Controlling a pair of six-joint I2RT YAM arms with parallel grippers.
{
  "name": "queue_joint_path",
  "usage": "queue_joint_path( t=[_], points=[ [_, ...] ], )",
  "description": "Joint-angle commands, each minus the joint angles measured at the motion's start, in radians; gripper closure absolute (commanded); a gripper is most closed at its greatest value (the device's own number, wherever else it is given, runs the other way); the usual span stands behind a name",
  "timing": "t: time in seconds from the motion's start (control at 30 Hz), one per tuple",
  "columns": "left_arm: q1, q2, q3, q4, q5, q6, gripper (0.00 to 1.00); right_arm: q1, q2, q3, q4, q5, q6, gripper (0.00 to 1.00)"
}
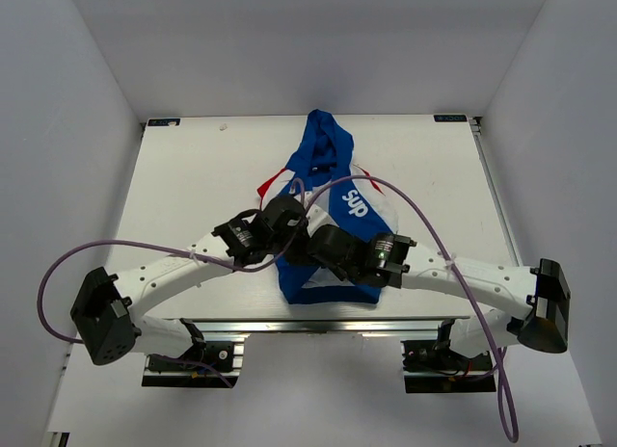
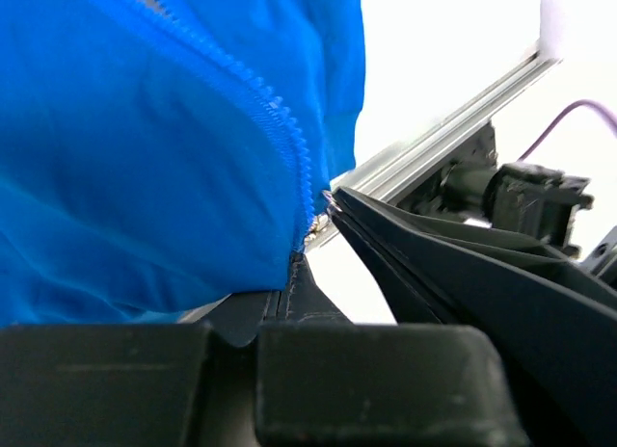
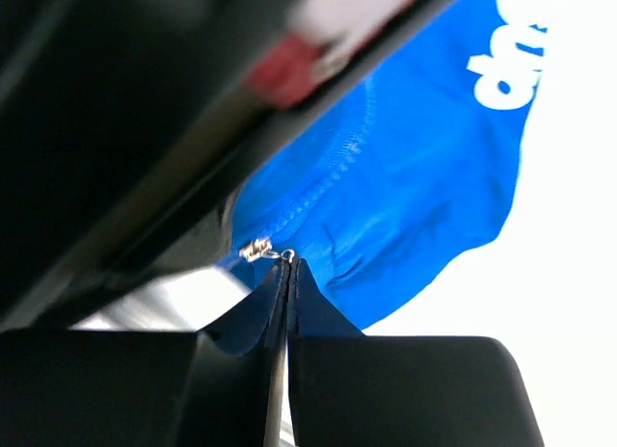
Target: Zip up the jacket
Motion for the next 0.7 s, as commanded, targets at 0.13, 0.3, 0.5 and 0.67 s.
queue_joint_path(
  t=[0.13,0.3,0.5,0.67],
  points=[
    [-0.028,-0.010,-0.002,-0.124,0.034,0.057,1.00,-0.054,0.028,0.103,0.054,0.493,0.095,1.00],
    [-0.042,-0.010,-0.023,-0.126,0.045,0.040,1.00,-0.132,0.049,0.122,0.092,0.437,0.076,1.00],
    [-0.050,0.019,-0.005,-0.155,-0.004,0.041,1.00,-0.163,0.051,0.119,0.137,0.278,-0.019,1.00],
    [-0.050,-0.060,0.066,-0.143,-0.217,0.093,0.56,-0.163,-0.053,0.056,0.115,-0.100,-0.085,1.00]
  ],
)
